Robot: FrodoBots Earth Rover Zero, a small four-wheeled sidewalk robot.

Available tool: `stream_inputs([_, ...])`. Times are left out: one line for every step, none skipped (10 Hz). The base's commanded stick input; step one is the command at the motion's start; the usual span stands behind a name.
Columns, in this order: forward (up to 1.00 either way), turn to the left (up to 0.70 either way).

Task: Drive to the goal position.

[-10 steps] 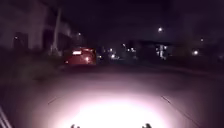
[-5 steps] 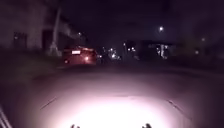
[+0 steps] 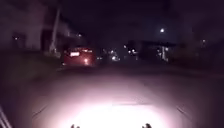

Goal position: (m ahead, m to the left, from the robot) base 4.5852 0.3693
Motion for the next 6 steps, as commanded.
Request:
stream_inputs([0.5, 0.0])
stream_inputs([0.5, 0.0])
stream_inputs([0.5, 0.0])
stream_inputs([0.5, 0.0])
stream_inputs([0.5, 0.0])
stream_inputs([0.5, 0.0])
